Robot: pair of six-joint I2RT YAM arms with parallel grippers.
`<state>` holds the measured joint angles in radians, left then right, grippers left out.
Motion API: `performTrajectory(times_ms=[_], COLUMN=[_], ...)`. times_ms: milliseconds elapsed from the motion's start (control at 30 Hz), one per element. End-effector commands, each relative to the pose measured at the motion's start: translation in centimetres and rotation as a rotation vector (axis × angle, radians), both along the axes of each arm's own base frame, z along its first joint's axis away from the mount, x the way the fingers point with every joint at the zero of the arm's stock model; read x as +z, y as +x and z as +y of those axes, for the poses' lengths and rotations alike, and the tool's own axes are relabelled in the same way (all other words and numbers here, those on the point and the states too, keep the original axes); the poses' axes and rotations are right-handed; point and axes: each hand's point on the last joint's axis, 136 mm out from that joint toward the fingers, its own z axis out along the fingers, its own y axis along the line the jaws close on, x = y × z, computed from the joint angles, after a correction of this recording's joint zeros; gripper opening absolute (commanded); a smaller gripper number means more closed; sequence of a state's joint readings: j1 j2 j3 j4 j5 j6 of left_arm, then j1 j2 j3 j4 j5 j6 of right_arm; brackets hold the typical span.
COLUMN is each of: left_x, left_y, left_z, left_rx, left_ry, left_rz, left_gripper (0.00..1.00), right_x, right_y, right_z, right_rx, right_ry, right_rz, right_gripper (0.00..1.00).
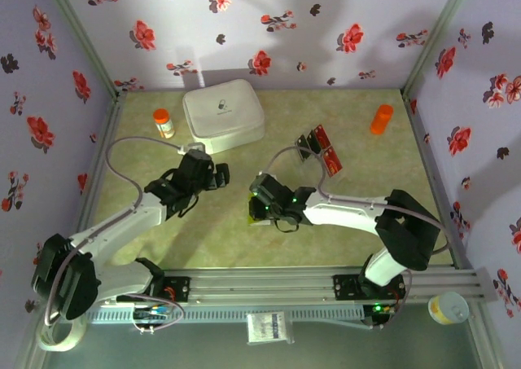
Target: Put the credit cards into the card holder
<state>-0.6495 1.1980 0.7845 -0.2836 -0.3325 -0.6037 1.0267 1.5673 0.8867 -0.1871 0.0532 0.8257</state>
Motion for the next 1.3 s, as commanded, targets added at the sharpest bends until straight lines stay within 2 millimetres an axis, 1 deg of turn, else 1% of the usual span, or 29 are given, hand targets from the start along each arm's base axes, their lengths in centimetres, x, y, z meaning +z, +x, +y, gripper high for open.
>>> performTrajectory(times_ms=[0,100,333,567,667,833,1067,1267], left_x=[0.5,-0.1,-2.1,-4.3,-5.4,-6.8,-7.9,-9.1], left_y=[0.3,0.1,-0.9,-2.6,-3.2,-3.4,-3.7,-4.1], left_z=[-0.8,-1.8,-4.4,-7.9,-9.0,-9.5,-10.5,-10.9], left_rx=[-0.058,-0.117,-0.235,-0.341,-0.367,-0.373,-0.409,-0.422], left_ry=[0.023,0.025,0.026,0.042,0.053,0.076,0.105,0.127], left_rz=[0.017,0.05,0.168,0.216,0.233,0.252,0.266,0.291], left_gripper=[1.0,1.0,1.0,1.0,1.0,1.0,1.0,1.0], right_x=[-0.7,-1.7,-3.0,-3.5,-3.6,-3.8,-3.9,-3.9], right_y=[0.1,-0.1,-0.6,-1.0,-1.1,-1.2,-1.2,-1.3], right_z=[-1.2,-2.1,-3.4,-3.9,-3.9,-3.9,-3.9,-4.1], right_rx=[-0.065,-0.09,-0.127,-0.149,-0.151,-0.149,-0.152,-0.154], right_ry=[-0.001,-0.009,-0.009,0.017,0.022,0.022,0.024,0.023], right_rz=[-0.013,-0.008,-0.006,0.007,0.011,0.017,0.019,0.02], right_gripper=[0.19,0.18,0.17,0.17,0.17,0.17,0.17,0.17])
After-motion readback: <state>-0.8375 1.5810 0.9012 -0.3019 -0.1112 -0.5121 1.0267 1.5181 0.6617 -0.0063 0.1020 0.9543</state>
